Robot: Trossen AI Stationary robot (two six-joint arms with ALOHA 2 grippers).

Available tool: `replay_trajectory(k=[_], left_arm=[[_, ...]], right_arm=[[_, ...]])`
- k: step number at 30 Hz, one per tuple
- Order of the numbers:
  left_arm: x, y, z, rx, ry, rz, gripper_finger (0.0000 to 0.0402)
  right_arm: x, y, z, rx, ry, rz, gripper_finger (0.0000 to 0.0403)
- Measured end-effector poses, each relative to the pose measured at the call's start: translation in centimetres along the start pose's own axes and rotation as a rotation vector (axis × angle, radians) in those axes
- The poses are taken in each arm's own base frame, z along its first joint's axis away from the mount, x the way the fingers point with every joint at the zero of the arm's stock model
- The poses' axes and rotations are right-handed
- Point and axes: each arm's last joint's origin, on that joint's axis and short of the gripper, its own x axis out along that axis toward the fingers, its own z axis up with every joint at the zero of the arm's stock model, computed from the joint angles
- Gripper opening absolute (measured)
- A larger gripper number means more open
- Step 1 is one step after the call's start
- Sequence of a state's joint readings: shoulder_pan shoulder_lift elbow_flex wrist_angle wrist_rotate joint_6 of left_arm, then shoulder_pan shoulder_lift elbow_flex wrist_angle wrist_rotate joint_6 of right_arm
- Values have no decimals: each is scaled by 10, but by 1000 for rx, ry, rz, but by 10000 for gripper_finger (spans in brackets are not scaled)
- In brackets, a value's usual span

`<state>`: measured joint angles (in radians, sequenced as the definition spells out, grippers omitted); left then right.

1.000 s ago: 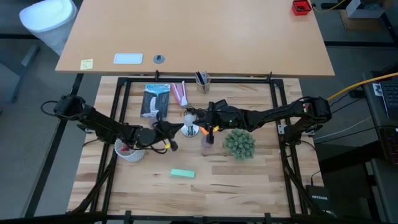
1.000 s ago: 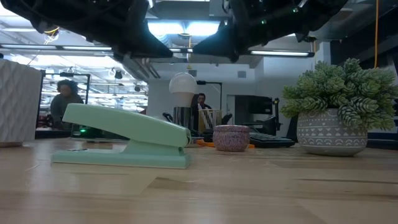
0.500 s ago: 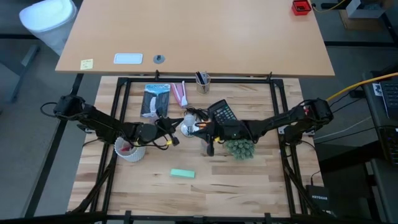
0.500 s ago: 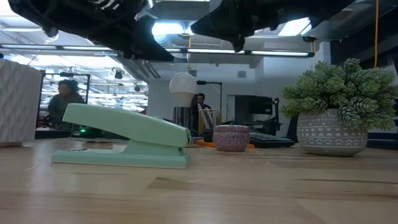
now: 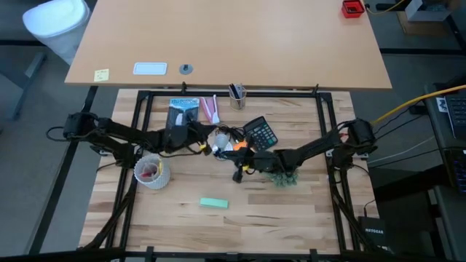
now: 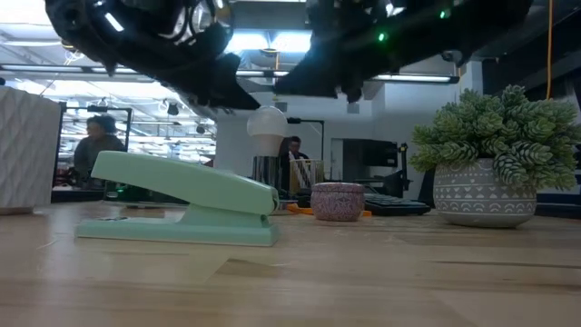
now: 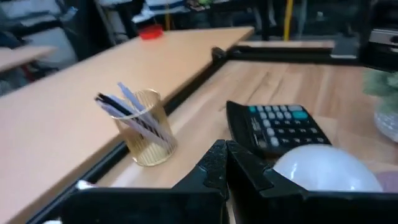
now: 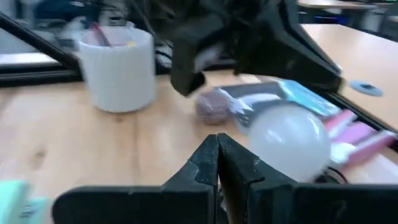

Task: Screw lightbulb
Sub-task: Remove the lightbulb from the lamp

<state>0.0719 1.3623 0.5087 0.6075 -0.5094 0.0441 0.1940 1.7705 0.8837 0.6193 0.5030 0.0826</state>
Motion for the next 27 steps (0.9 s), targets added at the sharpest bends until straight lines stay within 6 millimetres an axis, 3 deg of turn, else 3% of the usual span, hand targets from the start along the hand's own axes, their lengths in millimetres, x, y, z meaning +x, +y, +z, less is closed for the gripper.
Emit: replay_trajectory(k=[5,27], left_arm=[[5,7,-7,-28,66,-129,0],[-4,-8,-13,-61,135,-178,0]], right_arm=[[6,-5,-10,38,4,-169,12],[19,-31,-12,70,34,-197,12]])
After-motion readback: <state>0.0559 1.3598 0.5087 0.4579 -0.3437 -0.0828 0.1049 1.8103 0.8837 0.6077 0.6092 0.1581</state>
